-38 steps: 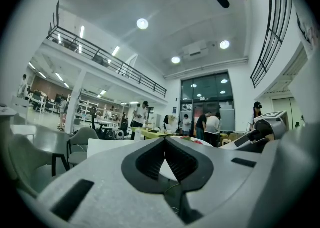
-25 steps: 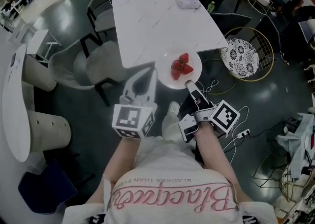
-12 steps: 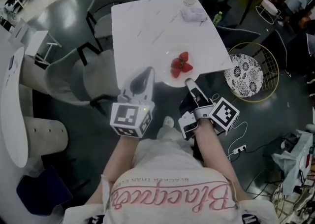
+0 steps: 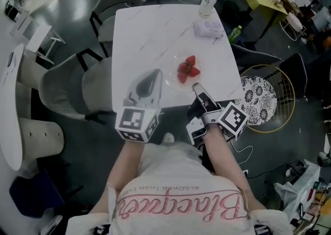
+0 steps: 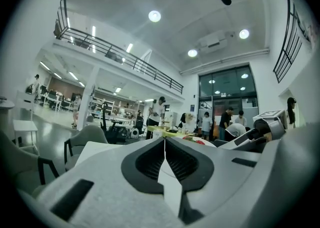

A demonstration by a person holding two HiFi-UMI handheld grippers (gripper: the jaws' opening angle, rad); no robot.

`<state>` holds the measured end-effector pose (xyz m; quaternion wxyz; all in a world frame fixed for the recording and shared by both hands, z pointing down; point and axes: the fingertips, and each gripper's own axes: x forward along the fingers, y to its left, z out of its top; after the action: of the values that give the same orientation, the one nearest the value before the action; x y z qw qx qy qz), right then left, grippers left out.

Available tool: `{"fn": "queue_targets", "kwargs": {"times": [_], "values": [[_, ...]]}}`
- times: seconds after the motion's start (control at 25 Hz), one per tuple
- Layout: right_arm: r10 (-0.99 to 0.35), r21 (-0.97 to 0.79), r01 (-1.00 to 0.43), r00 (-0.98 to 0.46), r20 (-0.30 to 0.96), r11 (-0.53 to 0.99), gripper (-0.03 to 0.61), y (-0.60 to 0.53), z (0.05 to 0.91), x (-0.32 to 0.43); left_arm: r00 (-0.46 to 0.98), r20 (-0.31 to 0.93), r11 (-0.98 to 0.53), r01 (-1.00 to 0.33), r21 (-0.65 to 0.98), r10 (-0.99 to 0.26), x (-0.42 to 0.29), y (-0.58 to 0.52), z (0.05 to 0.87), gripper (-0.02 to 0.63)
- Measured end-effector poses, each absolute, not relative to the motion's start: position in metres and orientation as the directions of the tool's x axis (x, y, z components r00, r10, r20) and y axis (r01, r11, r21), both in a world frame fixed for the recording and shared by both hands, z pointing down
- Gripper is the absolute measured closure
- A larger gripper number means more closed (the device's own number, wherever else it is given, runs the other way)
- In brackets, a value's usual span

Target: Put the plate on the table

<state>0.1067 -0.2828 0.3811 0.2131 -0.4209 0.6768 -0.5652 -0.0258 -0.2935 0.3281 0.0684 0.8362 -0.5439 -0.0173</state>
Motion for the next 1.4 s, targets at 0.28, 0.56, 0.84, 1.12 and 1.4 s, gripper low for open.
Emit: {"fn": "queue_targets", "kwargs": {"times": [0.28, 0.56, 0.84, 1.12, 1.4], "values": [[-0.773, -0.951, -0.309, -0.609, 0.177, 0.025, 0.569, -0.333, 0.392, 0.108, 0.387, 0.075, -0.379, -0.919, 0.109, -0.919, -0.019, -0.333, 0.337, 0.607], [-0.762, -0.945, -0.326, -0.611, 0.215, -0.006, 0.569, -0.374, 0.418, 0.109, 0.413, 0.135, -0.403, -0.91, 0.099, -0.901, -0.017, -0.375, 0.361, 0.606], [-0.731, -0.917, -0.393, -0.607, 0.311, -0.064, 0.569, -0.425, 0.465, 0.102, 0.439, 0.212, -0.426, -0.898, 0.107, -0.873, -0.021, -0.431, 0.398, 0.609], [-0.648, -0.872, -0.48, -0.636, 0.418, -0.092, 0.569, -0.479, 0.527, 0.079, 0.452, 0.304, -0.424, -0.892, 0.156, -0.839, -0.039, -0.479, 0.45, 0.611], [-0.579, -0.795, -0.604, -0.628, 0.52, -0.059, 0.569, -0.517, 0.573, 0.069, 0.453, 0.362, -0.413, -0.892, 0.186, -0.815, -0.055, -0.512, 0.488, 0.611]]}}
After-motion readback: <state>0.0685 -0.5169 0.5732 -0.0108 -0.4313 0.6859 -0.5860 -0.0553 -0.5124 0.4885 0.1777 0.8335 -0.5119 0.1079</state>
